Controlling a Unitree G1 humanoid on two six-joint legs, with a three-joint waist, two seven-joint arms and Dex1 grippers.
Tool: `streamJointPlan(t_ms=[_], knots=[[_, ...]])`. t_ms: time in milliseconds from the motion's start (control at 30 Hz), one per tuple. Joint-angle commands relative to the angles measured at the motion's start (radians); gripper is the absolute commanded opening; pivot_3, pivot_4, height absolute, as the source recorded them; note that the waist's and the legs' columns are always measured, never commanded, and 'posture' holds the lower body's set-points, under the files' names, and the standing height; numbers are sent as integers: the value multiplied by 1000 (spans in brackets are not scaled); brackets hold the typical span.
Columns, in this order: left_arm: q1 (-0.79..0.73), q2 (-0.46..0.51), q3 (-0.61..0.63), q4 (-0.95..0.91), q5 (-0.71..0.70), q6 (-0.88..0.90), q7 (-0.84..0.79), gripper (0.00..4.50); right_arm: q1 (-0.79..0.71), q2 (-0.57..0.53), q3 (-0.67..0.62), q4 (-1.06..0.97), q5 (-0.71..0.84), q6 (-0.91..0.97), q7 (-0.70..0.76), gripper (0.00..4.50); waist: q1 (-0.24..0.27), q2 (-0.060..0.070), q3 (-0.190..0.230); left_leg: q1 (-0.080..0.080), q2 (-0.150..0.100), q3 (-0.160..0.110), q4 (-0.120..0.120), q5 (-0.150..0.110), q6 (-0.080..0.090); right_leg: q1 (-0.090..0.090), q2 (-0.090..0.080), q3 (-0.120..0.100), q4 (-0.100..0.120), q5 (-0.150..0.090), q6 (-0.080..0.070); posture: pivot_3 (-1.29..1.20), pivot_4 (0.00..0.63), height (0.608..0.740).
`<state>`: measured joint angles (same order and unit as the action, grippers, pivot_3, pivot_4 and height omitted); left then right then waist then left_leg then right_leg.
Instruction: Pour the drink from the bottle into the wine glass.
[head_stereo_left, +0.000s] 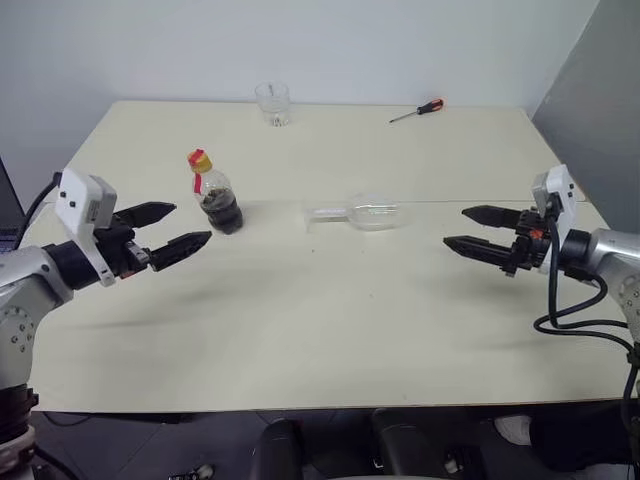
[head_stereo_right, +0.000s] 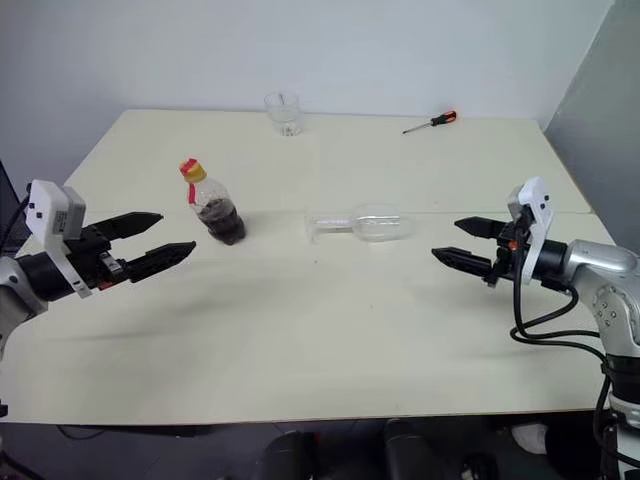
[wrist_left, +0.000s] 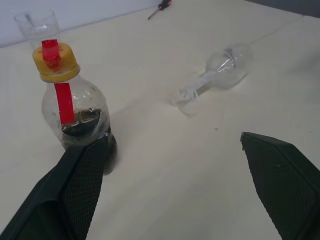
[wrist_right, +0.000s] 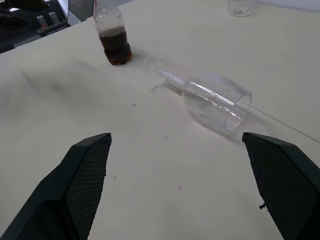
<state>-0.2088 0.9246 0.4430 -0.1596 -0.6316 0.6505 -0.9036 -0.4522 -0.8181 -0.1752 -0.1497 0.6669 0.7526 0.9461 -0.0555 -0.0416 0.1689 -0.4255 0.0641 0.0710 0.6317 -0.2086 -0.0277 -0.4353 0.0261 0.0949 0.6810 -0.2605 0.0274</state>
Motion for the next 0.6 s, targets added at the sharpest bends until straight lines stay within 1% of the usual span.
streamJointPlan(t_ms=[33, 133, 233, 333, 367, 467, 600], knots=[[1, 3, 47, -16, -2, -29, 10, 4480, -29, -8, -9, -8, 5, -8, 11, 4500, 0, 0, 0, 0, 0, 0, 0, 0, 0, 0, 0, 0, 0, 0, 0, 0, 150, 740], [8, -6, 74, -6, -25, -13, 17, 4480, -37, -6, -2, -8, 8, -3, 15, 4500, 0, 0, 0, 0, 0, 0, 0, 0, 0, 0, 0, 0, 0, 0, 0, 0, 150, 740], [24, 5, 84, 9, -10, -20, 12, 4480, -41, -7, 3, -5, 5, -3, 21, 4500, 0, 0, 0, 0, 0, 0, 0, 0, 0, 0, 0, 0, 0, 0, 0, 0, 150, 740], [20, -3, 112, 35, -20, -27, 22, 4480, -47, -4, 9, -5, 7, -1, 25, 4500, 0, 0, 0, 0, 0, 0, 0, 0, 0, 0, 0, 0, 0, 0, 0, 0, 150, 740], [21, -15, 117, 47, -16, -35, 34, 4480, -50, -1, 14, -7, 9, 0, 26, 4500, 0, 0, 0, 0, 0, 0, 0, 0, 0, 0, 0, 0, 0, 0, 0, 0, 150, 740], [23, -95, 119, 74, 31, -126, 114, 4480, -57, 17, 33, -29, 21, 11, 24, 4500, 1, 0, 0, 0, 0, 0, 0, 0, 0, 0, -1, 0, 0, 0, 0, 0, 150, 740], [38, -148, 116, 101, 75, -185, 170, 4480, -61, 42, 44, -84, 50, 40, 11, 4500, 1, 0, 0, -1, 0, 0, 2, 0, 0, 0, -1, -1, 1, 2, -3, 0, 150, 740]])
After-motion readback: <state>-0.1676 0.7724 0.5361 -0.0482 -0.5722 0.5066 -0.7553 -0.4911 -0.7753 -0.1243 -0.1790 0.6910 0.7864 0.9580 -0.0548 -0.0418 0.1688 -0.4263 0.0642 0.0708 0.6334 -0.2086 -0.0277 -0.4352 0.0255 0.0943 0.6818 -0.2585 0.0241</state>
